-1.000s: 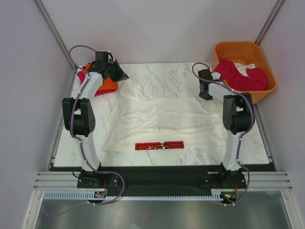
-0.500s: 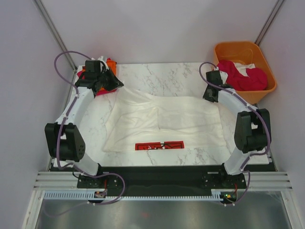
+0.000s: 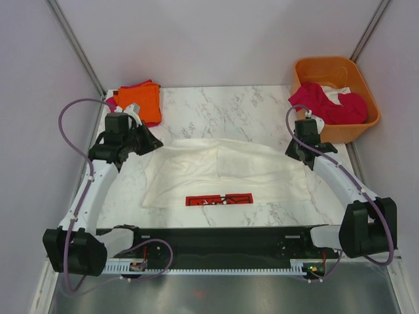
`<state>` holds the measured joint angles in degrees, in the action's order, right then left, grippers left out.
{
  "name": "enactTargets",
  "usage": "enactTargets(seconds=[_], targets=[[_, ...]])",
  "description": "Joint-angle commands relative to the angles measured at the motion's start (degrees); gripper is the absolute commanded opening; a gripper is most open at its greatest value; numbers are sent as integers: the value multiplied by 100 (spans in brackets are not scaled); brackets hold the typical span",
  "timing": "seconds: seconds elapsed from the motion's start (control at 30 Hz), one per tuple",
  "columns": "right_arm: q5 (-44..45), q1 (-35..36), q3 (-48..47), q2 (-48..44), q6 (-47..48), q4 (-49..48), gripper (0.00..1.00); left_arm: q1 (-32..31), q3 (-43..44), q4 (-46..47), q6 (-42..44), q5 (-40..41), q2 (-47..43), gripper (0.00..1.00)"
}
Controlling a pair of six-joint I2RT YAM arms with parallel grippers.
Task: Fold and stack the t-shirts
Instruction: Fold the tshirt
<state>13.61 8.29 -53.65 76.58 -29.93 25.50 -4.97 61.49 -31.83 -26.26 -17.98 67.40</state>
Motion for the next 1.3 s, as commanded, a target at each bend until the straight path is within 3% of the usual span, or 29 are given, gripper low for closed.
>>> enactTargets(seconds=[0.0,0.53,0.9,1.1,1.13,1.17,1.2,1.23,1.27], targets=[[-270,32,407,-432,-153,8,0,-13,-417,-402,279,84,-533,2],[318,32,1321,-2137,-337,728,0,-13,-955,-1211,517,523,-1738,2],[-121,32,1717,-2454,-1111,984,0,-13,-815,-2037,183,620,-1949,2],[-323,32,2130,-3304,-1585,1203,12,-13,-859,-2493,209,673,-2064,3],[-341,23,2122,-3429,-1673,1264,24,-13,-841,-2529,209,629,-2125,5],[-358,32,2122,-3534,-1735,1265,44,-13,-806,-2573,218,611,-2160,32],[-350,41,2104,-3666,-1822,1265,97,-13,-788,-2721,218,620,-2169,54],[-272,32,2026,-3676,-1823,1265,98,-13,-753,-2792,227,611,-2178,81],[-219,41,1973,-3685,-1806,1265,98,-13,-640,-2863,244,603,-2169,100]])
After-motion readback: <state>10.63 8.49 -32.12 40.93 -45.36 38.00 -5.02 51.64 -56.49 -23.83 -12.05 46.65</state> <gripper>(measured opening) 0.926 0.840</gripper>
